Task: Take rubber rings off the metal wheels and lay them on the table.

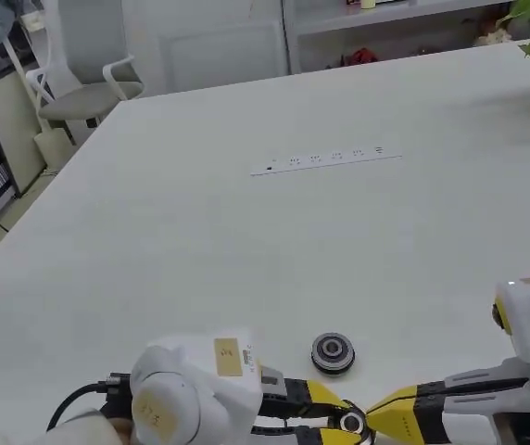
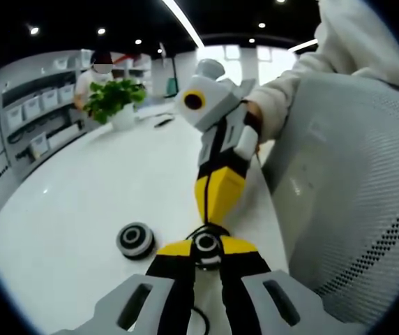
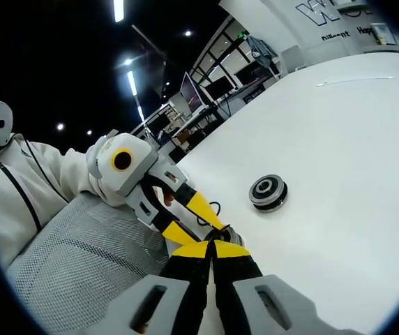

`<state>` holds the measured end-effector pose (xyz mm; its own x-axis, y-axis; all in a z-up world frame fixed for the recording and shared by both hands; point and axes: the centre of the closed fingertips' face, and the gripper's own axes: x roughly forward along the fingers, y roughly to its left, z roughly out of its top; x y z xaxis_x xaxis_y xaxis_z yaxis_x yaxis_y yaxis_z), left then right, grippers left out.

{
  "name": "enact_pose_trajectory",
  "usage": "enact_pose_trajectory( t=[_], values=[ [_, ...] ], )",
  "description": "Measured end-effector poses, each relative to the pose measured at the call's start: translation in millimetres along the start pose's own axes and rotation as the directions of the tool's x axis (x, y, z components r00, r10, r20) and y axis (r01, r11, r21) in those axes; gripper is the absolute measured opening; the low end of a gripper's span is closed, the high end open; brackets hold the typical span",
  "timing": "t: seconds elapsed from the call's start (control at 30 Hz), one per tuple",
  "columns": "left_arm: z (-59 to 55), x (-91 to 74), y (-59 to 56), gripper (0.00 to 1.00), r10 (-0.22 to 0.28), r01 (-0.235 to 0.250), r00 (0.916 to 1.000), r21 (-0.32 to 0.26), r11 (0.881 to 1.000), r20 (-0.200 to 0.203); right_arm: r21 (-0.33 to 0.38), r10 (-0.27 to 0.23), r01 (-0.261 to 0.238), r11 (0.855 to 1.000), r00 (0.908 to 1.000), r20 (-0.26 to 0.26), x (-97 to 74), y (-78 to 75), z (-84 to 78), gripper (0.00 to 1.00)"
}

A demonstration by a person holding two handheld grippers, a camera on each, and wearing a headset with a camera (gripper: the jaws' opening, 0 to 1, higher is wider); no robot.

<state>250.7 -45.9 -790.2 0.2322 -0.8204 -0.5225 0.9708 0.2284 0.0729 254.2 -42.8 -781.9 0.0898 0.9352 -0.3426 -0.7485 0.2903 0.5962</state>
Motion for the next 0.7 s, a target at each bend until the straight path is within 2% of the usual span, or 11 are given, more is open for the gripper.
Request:
enact_pose_trajectory(
  t=[0.27,0.4,0.57,0.63,0.7],
  values=[
    [0.8,-0.3,-0.4,0.14,0.006,-0.006,1.0,-0.004,1.0,-0.004,0.003,0.002,-0.002,1.0,0.9999,0.014,-0.7,3.6,3.0,0.0],
    [0.7,-0.4,0.3,0.14,0.014,-0.014,0.9998,-0.027,1.0,-0.012,0.002,-0.02,0.02,1.0,0.9998,0.005,-0.8,0.1,1.1,0.0],
    [-0.5,-0.3,1.1,0.14,0.009,-0.009,0.9997,-0.009,1.0,-0.024,0.002,-0.035,0.035,0.999,0.9994,-0.002,-1.2,-3.0,-0.4,0.0],
    [-0.1,-0.5,1.0,0.14,0.002,-0.001,0.9996,0.014,1.0,-0.03,0.002,-0.037,0.037,0.999,0.9993,-0.005,-1.3,-4.0,-1.0,0.0],
    [3.3,-1.7,0.4,0.15,-0.002,0.003,0.9997,0.024,1.0,-0.026,0.0,-0.038,0.038,0.999,0.9993,-0.006,-1.2,-4.0,-1.1,0.0]
  ],
)
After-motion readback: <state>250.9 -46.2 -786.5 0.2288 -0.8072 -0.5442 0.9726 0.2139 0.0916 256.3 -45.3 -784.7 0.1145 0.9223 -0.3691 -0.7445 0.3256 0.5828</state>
